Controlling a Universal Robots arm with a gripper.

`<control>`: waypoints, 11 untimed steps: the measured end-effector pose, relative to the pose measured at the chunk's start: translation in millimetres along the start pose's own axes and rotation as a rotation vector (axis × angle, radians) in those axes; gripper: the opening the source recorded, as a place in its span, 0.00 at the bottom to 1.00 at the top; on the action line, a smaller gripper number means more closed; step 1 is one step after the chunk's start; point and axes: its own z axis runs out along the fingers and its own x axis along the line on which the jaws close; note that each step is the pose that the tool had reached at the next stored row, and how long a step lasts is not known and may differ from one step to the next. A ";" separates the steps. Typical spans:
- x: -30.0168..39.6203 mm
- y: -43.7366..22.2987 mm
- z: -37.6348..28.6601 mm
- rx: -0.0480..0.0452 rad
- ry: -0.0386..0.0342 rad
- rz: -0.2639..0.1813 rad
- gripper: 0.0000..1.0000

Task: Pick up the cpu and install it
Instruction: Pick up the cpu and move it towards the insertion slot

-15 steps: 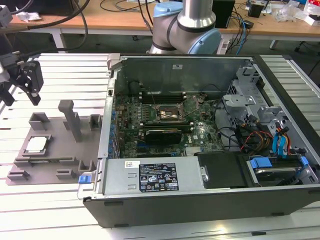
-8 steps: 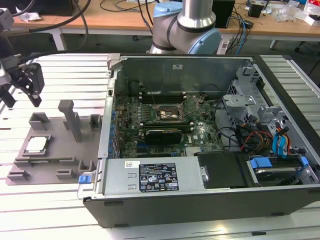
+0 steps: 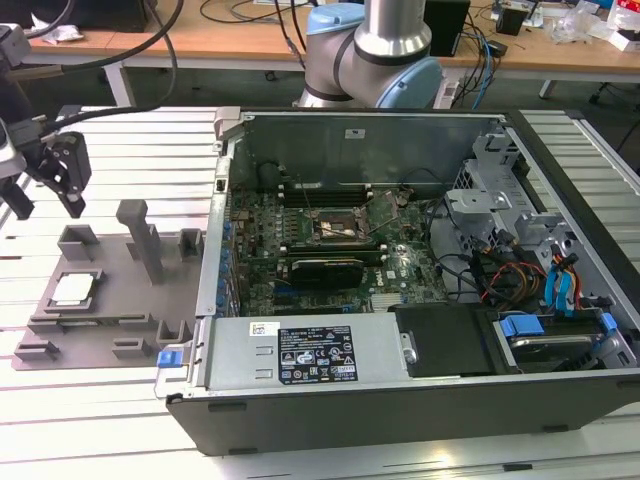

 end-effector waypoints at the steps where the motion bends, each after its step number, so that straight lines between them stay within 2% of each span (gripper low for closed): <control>1: 0.0 0.0 0.9 0.0000 0.0000 0.000 0.62; 11: 0.3 -0.2 12.5 0.0000 0.0000 0.000 0.62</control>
